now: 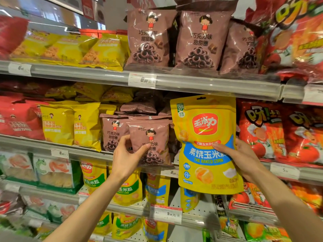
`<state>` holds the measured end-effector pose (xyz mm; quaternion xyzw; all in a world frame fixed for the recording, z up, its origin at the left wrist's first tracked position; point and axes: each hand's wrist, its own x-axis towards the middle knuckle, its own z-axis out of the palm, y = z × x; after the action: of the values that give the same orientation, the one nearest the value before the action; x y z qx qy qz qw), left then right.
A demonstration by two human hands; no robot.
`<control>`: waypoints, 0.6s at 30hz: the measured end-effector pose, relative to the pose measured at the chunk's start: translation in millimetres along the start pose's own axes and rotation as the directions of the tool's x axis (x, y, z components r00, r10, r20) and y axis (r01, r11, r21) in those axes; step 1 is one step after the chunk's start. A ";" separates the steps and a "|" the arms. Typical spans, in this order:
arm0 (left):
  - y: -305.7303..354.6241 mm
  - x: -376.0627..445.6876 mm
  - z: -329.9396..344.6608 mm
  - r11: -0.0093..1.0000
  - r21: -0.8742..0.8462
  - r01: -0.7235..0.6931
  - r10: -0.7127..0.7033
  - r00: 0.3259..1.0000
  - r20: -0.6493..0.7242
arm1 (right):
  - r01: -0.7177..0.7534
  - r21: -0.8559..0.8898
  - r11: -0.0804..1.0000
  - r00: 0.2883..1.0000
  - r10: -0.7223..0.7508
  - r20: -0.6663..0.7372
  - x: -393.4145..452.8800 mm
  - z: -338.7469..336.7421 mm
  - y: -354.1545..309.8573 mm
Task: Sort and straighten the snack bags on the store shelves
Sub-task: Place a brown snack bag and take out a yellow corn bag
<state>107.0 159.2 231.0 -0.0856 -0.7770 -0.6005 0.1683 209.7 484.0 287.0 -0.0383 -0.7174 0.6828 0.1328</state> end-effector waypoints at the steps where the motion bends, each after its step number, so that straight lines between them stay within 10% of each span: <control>1: 1.4 -0.7 1.8 1.000 0.020 -0.008 0.008 1.000 -0.006 | 0.002 0.000 1.000 1.000 -0.002 -0.002 -3.2 -3.4 -0.7; 18: 40.4 0.0 82.6 0.907 0.360 -0.221 0.229 0.973 0.020 | 0.021 0.060 0.998 0.992 -0.013 -0.126 -32.0 -38.3 -1.9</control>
<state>107.5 249.3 249.2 -0.1355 -0.8566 -0.4258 0.2581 250.1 513.4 285.7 -0.0708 -0.6869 0.6994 0.1845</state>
